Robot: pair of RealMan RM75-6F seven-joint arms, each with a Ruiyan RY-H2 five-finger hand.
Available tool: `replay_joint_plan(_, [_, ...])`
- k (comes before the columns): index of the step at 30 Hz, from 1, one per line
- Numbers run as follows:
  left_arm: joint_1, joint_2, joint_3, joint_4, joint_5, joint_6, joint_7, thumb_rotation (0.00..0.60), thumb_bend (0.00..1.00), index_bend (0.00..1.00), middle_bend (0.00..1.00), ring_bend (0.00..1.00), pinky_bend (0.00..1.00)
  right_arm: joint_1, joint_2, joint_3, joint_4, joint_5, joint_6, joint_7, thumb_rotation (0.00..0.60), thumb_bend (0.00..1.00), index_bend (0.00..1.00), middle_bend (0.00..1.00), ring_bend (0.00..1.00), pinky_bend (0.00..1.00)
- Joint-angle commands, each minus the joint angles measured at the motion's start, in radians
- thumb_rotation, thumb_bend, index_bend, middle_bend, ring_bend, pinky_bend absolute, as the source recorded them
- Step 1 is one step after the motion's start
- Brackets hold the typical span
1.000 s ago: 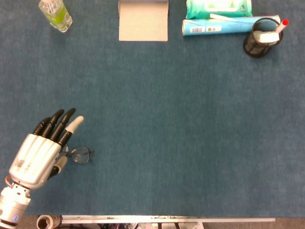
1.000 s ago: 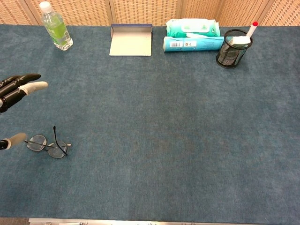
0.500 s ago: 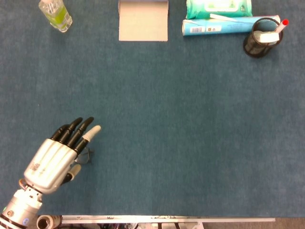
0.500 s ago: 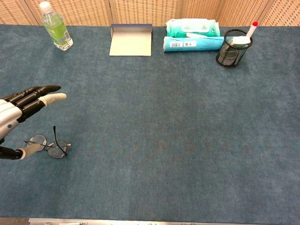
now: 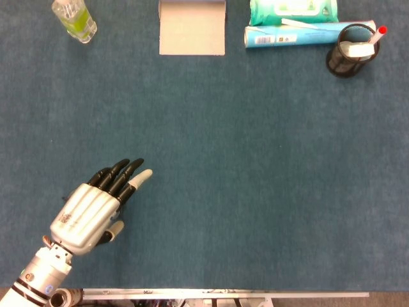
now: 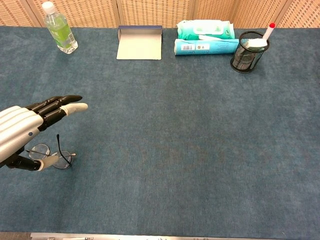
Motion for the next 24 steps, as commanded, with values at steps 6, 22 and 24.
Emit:
replay_joint_plan(6, [-0.012, -0.016, -0.024, -0.002, -0.038, -0.012, -0.012, 0.6, 0.24, 0.0, 0.0, 0.0, 0.16, 0.001, -0.002, -0.001, 0.001, 0.0, -0.003, -0.002, 0.6, 0.1, 0.47, 0.41, 0.3, 0.31])
replay_joint_plan(22, [-0.027, -0.041, -0.062, 0.037, -0.094, -0.004, -0.019, 0.6, 0.24, 0.0, 0.0, 0.0, 0.16, 0.001, -0.004, 0.0, 0.004, 0.003, -0.006, -0.001, 0.6, 0.1, 0.47, 0.41, 0.3, 0.31])
replay_joint_plan(24, [-0.027, -0.045, -0.065, 0.046, -0.099, 0.0, -0.015, 0.6, 0.24, 0.0, 0.0, 0.0, 0.16, 0.001, -0.004, 0.0, 0.004, 0.003, -0.005, -0.001, 0.6, 0.1, 0.47, 0.41, 0.3, 0.31])
